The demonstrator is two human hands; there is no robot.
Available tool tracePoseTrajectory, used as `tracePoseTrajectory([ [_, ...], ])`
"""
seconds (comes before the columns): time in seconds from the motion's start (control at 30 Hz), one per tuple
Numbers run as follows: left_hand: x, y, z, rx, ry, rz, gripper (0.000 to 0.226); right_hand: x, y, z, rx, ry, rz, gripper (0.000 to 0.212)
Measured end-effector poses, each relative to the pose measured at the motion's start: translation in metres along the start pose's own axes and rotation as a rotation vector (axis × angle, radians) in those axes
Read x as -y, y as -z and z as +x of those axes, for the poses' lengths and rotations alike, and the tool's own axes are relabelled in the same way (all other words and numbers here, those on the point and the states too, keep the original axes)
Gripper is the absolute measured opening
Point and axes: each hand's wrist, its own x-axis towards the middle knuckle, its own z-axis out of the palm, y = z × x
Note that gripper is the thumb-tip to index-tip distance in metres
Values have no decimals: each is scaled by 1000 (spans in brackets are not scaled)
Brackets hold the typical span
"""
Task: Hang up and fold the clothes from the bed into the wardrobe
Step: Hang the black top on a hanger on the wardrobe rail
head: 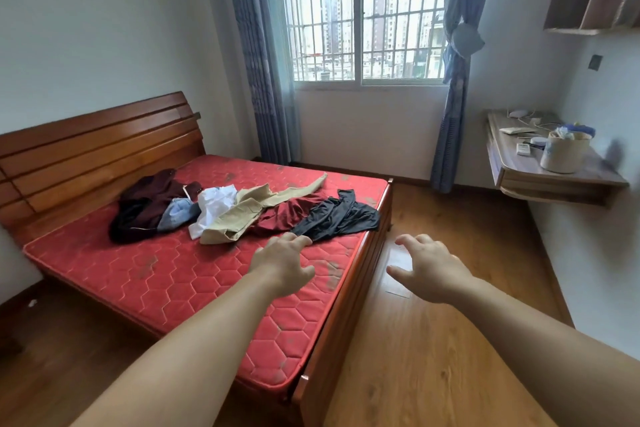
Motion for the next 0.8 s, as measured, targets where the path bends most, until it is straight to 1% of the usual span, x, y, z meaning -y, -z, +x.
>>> tracePoseTrajectory([
  [0.13, -8, -8, 81, -2, 17, -4, 62, -16, 5, 82, 14, -6, -22, 66],
  [0.3, -9, -35, 196, 6, 44, -24, 61, -43, -5, 194, 34, -10, -43, 66],
  [0.47, -10, -61, 322, 72, 91, -113, 60, -75, -9, 315, 68, -50, -34, 65],
  [0.67, -20, -75, 430, 135, 99, -95, 60, -105, -11, 433, 121, -75, -70, 70],
  [0.8, -19, -83, 498, 154, 134, -76, 61, -121, -19, 509, 156, -37, -111, 69],
])
